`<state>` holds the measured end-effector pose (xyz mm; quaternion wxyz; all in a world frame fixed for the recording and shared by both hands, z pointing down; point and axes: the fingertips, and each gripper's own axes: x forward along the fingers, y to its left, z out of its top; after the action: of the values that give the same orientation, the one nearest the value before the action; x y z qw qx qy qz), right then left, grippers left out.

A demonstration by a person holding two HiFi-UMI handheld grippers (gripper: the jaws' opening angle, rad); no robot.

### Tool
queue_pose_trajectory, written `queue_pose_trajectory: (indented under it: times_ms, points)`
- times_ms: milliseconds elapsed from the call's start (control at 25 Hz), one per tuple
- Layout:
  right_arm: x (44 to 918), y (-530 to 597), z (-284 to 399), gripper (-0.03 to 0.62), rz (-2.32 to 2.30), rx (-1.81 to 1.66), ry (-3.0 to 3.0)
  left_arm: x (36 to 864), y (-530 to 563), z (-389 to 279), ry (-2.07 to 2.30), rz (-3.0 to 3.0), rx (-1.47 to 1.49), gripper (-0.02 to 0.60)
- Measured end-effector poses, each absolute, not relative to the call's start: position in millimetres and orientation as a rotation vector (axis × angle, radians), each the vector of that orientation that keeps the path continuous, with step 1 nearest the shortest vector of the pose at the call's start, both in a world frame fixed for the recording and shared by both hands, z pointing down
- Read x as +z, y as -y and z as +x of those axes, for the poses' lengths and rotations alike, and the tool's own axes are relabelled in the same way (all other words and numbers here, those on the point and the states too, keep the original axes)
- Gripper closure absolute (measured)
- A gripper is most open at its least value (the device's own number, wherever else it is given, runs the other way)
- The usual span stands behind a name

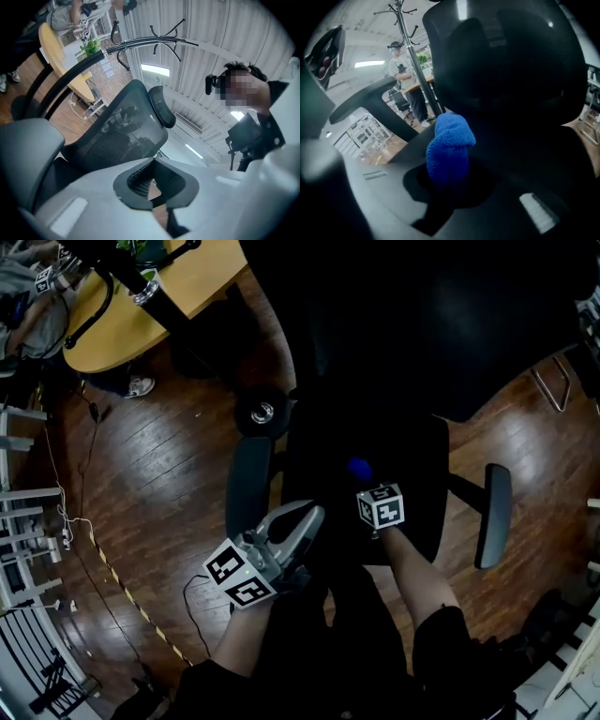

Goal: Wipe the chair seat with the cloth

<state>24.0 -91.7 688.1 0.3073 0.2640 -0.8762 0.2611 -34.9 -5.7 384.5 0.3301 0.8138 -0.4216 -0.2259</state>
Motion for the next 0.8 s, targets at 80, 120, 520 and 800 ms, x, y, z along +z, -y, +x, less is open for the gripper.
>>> queue_pose_trajectory:
  times_ms: [80,120,520,800]
  points:
    - [685,67,-29,0.557,0.590,0.749,2.374,386,3,-47,1.140,2.114,-0.606,0.589]
    - [684,54,-52,0.557,0.535,0.763,2.393,388,2,-53,1.159,2.102,-0.619,0.589]
    - [712,-24,-115,0.557,0.272,0.684,2.356,397,-11,-70,1.209,2.065,-0.655,0.589]
    - [733,-1,-25,0.557,0.496,0.631,2.268,405,-18,-51,1.176,2.083,-0.637,0.589]
